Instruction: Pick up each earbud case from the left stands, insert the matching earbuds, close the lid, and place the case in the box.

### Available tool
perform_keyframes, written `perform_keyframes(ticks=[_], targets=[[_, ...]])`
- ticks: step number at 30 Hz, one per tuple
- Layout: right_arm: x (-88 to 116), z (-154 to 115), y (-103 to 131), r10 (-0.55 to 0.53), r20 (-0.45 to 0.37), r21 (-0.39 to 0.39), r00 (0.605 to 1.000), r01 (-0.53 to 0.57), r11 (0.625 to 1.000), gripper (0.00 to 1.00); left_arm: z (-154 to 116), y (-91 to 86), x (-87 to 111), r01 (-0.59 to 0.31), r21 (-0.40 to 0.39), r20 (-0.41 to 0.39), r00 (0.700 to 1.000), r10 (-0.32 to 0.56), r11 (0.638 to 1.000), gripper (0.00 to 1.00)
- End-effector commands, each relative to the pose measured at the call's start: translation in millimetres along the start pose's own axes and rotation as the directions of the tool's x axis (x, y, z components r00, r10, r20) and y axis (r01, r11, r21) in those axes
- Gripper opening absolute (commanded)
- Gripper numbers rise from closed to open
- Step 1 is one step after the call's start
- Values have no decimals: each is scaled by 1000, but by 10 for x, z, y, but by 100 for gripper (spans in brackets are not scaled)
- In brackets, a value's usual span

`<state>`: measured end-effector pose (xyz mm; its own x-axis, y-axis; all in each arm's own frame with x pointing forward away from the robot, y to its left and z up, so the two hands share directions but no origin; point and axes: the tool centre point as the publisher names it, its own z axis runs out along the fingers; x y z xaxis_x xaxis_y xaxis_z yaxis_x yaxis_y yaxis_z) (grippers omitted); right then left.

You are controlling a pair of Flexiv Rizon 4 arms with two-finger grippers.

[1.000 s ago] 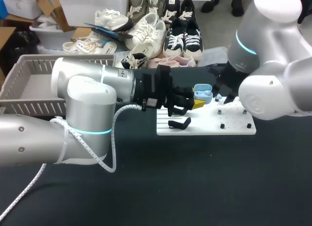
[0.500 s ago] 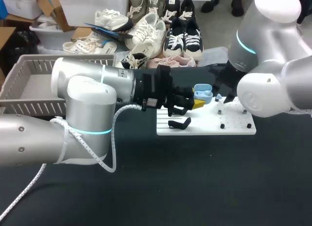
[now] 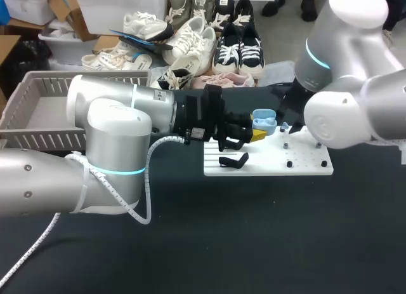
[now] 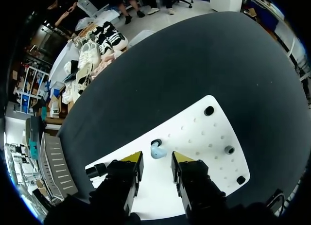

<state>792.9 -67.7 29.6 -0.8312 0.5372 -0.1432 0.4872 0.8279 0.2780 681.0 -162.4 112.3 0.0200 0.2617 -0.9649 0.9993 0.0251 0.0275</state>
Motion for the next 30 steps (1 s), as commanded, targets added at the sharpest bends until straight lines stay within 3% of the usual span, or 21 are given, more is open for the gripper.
perform_keyframes(ticks=[1, 9, 24, 26, 28, 30], targets=[[-30, 18, 4, 2, -7, 3, 1000, -2, 1000, 35, -3, 6, 2, 0, 1, 1, 1000, 0, 1000, 0], [-34, 61, -4, 4, -13, 9, 1000, -4, 1000, 34, -3, 6, 2, 0, 1, 1, 1000, 0, 1000, 0], [-43, 94, -4, 9, -19, 11, 1000, -8, 1000, 20, -3, 6, 2, 0, 1, 1, 1000, 0, 1000, 0], [-45, 99, -2, 8, -20, 12, 1000, -8, 1000, 17, -3, 6, 2, 0, 1, 1, 1000, 0, 1000, 0], [-46, 99, -1, 8, -20, 12, 1000, -8, 1000, 0, -3, 6, 2, 0, 1, 1, 1000, 0, 1000, 0], [-48, 99, 0, 8, -20, 12, 1000, -8, 1000, 0, -3, 6, 2, 0, 1, 1, 1000, 0, 1000, 0]])
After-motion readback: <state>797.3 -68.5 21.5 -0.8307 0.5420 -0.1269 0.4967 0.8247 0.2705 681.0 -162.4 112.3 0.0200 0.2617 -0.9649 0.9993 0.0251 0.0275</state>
